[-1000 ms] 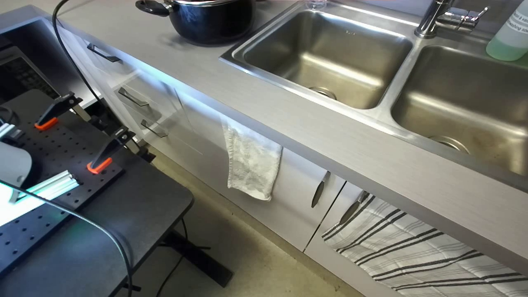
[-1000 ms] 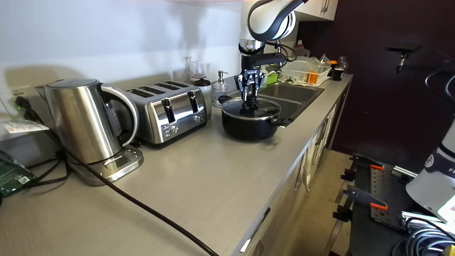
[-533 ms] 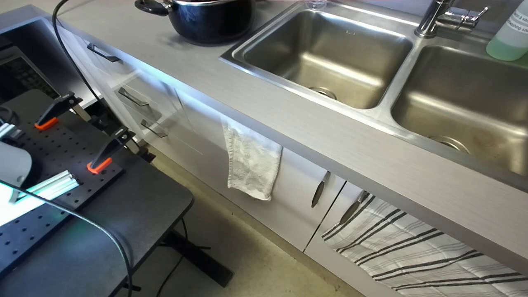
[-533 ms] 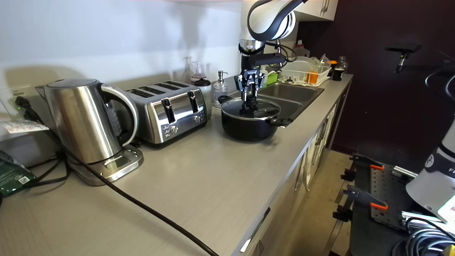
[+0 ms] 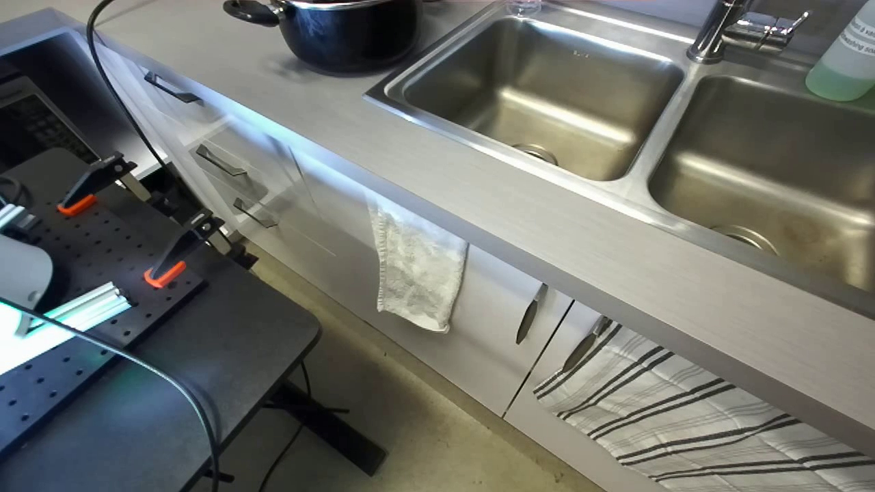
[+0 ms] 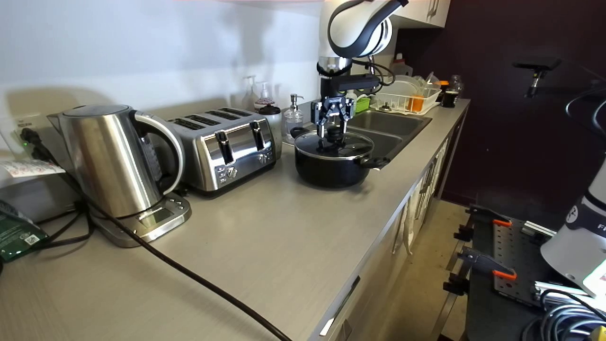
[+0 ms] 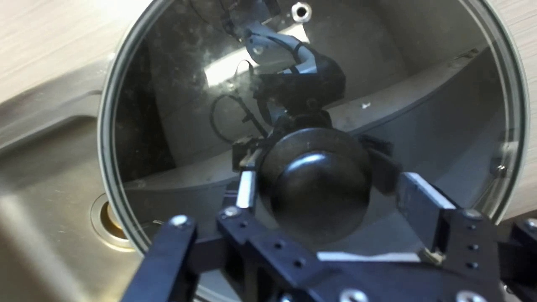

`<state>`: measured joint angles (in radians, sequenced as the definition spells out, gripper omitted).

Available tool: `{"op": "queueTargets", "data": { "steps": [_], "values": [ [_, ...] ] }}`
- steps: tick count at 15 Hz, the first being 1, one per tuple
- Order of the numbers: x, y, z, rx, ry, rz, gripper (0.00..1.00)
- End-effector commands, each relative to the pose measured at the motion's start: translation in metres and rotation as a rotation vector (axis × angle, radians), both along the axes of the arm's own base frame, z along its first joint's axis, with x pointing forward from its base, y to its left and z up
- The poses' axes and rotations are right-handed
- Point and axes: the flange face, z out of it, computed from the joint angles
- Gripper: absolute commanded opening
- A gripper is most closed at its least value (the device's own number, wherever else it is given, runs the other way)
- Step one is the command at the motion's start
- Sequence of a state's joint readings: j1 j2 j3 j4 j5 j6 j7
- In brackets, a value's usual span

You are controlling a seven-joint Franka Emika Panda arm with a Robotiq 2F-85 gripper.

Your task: Put the lid on the pot

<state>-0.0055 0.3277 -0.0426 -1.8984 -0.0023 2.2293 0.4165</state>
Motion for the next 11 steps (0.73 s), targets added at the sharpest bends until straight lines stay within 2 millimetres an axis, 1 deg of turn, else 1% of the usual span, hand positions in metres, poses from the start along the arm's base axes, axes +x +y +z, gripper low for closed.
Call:
{"op": "queueTargets", "data": {
  "steps": [1, 8, 11],
  "values": [
    [-0.002, 0.007, 0.0, 0.025, 0.015, 0.007, 1.0],
    [-0.012, 0.017, 0.011, 0.028, -0.011, 0.045, 1.0],
    [-0.025, 0.023, 0.018, 0.025, -0.021, 0.081, 1.0]
  ]
}}
